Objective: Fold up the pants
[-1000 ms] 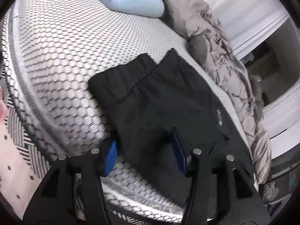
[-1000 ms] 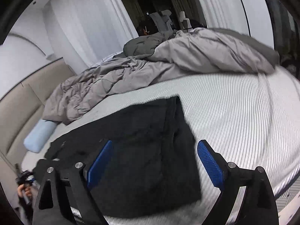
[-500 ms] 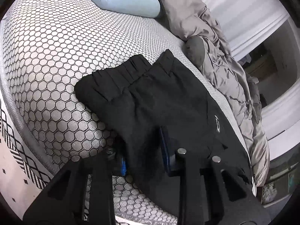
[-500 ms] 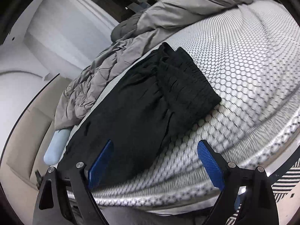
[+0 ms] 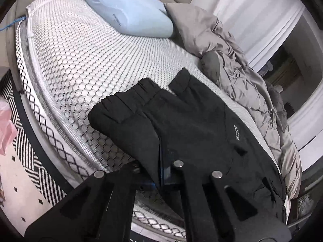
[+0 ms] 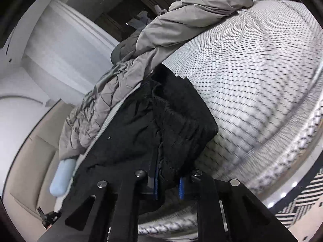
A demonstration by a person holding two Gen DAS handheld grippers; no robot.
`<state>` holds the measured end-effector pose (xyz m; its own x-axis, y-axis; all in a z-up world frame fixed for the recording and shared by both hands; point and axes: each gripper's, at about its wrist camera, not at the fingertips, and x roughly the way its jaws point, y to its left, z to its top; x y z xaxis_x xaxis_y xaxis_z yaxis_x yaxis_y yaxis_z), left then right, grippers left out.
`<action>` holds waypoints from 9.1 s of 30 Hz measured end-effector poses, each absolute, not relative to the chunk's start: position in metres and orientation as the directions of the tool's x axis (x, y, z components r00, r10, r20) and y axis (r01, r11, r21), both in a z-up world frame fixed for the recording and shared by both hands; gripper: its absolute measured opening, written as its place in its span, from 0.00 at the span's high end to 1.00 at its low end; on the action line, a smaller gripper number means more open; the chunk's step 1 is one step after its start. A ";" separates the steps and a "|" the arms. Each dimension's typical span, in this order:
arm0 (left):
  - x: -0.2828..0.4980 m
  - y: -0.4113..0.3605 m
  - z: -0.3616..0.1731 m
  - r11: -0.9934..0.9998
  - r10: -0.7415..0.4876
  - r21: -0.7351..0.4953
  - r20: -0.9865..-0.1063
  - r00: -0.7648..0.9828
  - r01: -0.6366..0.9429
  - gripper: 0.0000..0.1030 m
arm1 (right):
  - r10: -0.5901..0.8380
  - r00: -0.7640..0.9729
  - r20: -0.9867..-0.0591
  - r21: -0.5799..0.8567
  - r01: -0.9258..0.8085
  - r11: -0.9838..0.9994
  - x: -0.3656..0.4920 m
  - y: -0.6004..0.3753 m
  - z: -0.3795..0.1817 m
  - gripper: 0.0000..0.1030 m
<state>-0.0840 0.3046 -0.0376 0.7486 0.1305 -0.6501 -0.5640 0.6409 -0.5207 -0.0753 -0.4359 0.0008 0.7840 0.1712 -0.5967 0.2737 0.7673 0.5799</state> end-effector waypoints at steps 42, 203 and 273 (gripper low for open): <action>0.129 0.350 0.034 0.657 0.137 -0.456 -0.711 0.690 -0.601 0.32 | 0.075 0.759 -0.647 0.333 0.193 0.923 0.207 -0.340 0.082 0.18; 0.085 0.274 -0.033 0.568 0.118 -0.474 -0.763 0.636 -0.673 0.71 | -0.098 0.626 -0.774 0.364 0.566 0.740 0.064 -0.487 0.029 0.45; 0.215 -0.182 -0.036 0.965 -0.239 -0.146 -0.836 0.494 0.220 0.01 | -0.175 0.573 -0.801 -0.121 0.132 0.984 0.244 -0.414 0.037 0.66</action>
<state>0.2153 -0.1818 -0.0358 0.4940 -0.2390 -0.8360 0.2204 0.9645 -0.1455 0.2445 -0.4138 0.0372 0.5729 -0.1749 -0.8007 0.1315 0.9839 -0.1208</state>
